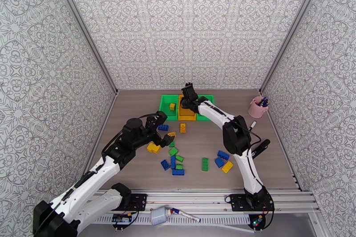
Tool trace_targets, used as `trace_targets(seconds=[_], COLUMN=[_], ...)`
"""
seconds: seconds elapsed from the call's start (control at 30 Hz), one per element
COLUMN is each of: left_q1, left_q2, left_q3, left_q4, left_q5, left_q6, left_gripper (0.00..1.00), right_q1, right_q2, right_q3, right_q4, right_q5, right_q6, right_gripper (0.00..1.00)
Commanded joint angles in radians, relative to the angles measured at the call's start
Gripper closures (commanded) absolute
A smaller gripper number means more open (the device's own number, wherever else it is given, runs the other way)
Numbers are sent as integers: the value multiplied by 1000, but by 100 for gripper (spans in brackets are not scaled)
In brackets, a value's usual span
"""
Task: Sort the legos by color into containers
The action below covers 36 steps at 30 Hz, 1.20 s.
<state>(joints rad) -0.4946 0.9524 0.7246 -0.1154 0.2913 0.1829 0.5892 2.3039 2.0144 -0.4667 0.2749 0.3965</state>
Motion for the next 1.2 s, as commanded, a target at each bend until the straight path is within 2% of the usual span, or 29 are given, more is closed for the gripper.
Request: trace_targets(seconds=[0.0, 0.07, 0.17, 0.27, 0.47, 0.63, 0.8, 1.0, 1.17], left_q1=[8, 14, 25, 51, 104, 131, 148, 158, 159], left_q2=[12, 19, 45, 96, 207, 330, 450, 596, 715], left_q3=[4, 5, 18, 56, 149, 242, 312, 397, 470], left_q4=[22, 42, 50, 2, -122, -244, -313, -369, -417], left_q5=[6, -7, -96, -170, -281, -323, -315, -316, -348], left_q6=[-15, -27, -82, -172, -350, -395, -444, -505, -493], left_gripper=[0, 0, 0, 0, 0, 0, 0, 0, 0], right_q1=[-1, -2, -2, -2, -2, -2, 2, 18, 66], right_q2=[-63, -122, -226, -332, -530, -678, -763, -817, -830], right_q3=[1, -59, -189, -332, -602, -791, -863, -940, -981], right_q4=[-39, -25, 28, 94, 191, 305, 329, 388, 429], right_q5=[14, 14, -7, -38, -87, -200, -280, -390, -391], right_q6=[-11, -16, -29, -65, -124, -172, -193, -270, -370], right_gripper=[43, 33, 25, 20, 1, 0, 0, 0, 0])
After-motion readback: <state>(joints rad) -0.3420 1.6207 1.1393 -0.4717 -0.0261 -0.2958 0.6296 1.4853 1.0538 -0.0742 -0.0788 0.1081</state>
